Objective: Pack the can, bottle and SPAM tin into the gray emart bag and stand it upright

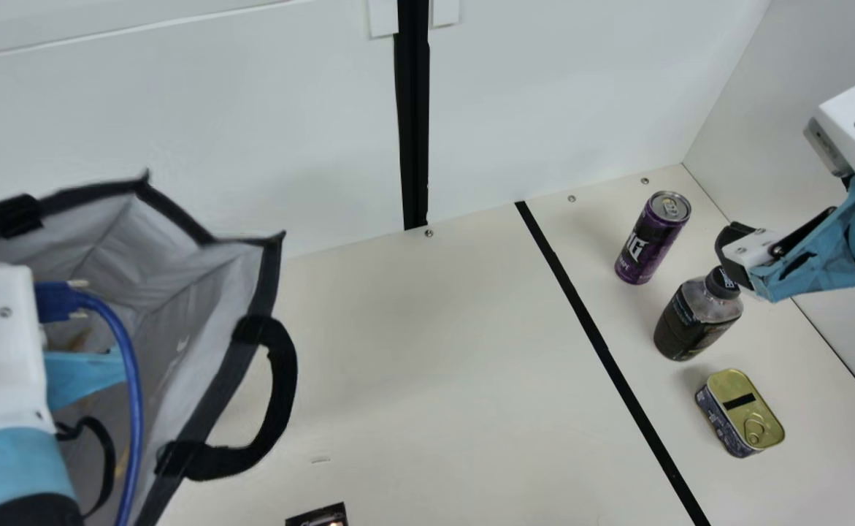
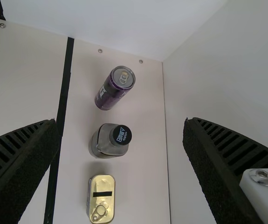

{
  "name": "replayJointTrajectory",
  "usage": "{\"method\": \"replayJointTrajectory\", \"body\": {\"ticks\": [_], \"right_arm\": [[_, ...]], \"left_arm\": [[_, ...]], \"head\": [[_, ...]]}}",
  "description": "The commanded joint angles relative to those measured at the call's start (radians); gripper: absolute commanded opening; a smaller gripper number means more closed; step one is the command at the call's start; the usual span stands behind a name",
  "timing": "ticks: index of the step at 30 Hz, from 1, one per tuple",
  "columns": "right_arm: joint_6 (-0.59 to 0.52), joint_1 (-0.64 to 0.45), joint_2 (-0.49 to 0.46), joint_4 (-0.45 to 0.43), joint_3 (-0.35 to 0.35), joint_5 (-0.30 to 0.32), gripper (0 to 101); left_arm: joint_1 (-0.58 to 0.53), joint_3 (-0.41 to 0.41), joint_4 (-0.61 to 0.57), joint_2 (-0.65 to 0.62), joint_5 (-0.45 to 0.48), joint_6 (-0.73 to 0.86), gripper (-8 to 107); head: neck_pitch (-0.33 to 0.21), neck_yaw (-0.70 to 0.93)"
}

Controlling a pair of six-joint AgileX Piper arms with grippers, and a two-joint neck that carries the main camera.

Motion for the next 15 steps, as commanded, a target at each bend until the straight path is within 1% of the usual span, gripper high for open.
{"method": "replayJointTrajectory", "body": {"ticks": [1,6,15], "right_arm": [[0.000,0.000,0.000,0.000,0.000,0.000,95],[0.000,0.000,0.000,0.000,0.000,0.000,95],[0.000,0.000,0.000,0.000,0.000,0.000,95]], "left_arm": [[-0.006,0.023,-0.002,0.001,0.002,-0.012,-8],[-0.024,0.062,-0.014,0.005,0.002,-0.039,-8],[-0.080,0.112,-0.070,0.020,0.002,-0.081,-8]], "head": [[-0.023,-0.001],[-0.023,-0.001],[-0.023,-0.001]]}}
